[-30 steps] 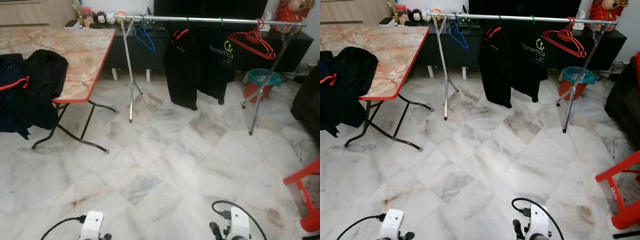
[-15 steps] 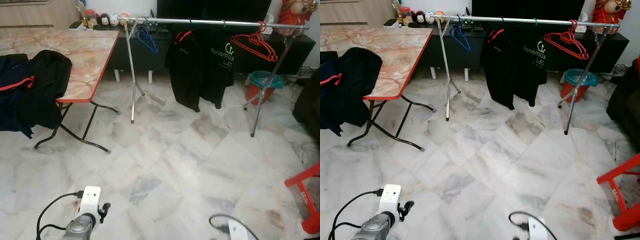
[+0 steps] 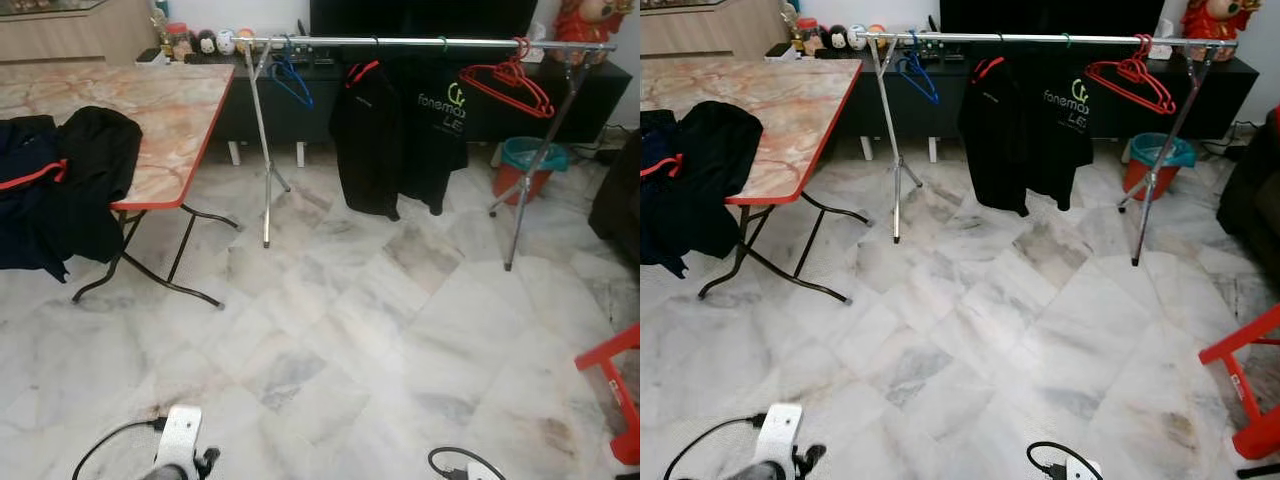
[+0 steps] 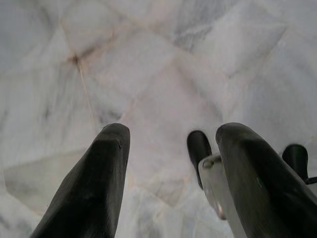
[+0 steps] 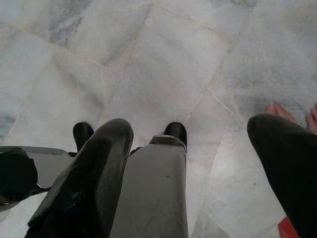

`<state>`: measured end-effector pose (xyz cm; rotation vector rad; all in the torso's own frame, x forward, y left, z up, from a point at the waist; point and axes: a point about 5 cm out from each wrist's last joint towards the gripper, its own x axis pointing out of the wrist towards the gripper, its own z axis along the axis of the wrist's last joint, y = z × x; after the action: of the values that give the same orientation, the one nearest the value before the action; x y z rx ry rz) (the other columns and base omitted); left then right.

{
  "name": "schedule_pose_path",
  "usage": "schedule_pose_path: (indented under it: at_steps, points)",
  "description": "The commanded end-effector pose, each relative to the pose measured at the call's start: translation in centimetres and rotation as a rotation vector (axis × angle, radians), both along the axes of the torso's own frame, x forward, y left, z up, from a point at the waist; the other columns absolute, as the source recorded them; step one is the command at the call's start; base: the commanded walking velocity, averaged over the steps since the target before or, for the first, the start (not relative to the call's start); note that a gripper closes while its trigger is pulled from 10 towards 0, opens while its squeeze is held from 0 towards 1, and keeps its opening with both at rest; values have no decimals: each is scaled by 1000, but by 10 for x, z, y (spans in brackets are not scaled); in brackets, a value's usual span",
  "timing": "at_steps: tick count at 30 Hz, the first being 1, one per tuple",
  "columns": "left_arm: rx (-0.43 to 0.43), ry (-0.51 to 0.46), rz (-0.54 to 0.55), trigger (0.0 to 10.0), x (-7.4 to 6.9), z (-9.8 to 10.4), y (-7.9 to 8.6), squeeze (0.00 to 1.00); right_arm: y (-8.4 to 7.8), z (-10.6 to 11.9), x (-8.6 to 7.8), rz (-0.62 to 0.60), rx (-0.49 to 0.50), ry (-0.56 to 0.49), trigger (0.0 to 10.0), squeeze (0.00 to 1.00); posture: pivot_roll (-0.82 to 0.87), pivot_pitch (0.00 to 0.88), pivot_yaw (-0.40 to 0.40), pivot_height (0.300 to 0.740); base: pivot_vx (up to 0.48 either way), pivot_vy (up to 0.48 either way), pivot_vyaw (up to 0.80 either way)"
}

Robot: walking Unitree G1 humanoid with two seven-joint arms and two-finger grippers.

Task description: Hang hanger

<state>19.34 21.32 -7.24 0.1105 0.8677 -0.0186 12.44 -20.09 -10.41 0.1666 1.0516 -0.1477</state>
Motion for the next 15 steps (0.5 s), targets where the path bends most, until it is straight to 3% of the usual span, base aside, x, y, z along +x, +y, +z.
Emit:
schedule_pose_path:
  at_steps: [1, 7, 15]
  points:
    - [11, 20, -10, 10000, -3, -1, 3, 0, 1, 1, 3, -15, 14, -24, 10000, 0, 28, 0, 14, 740, 0, 0, 0]
    - [-23, 25, -12, 10000, -6, -3, 1, 0, 1, 4, 10, -29, 32, -55, 10000, 0, 19, 0, 4, 740, 0, 0, 0]
    - [-35, 37, -25, 10000, -3, -3, -5, 0, 0, 6, 15, -45, 43, -75, 10000, 0, 11, 0, -1, 740, 331, 0, 0]
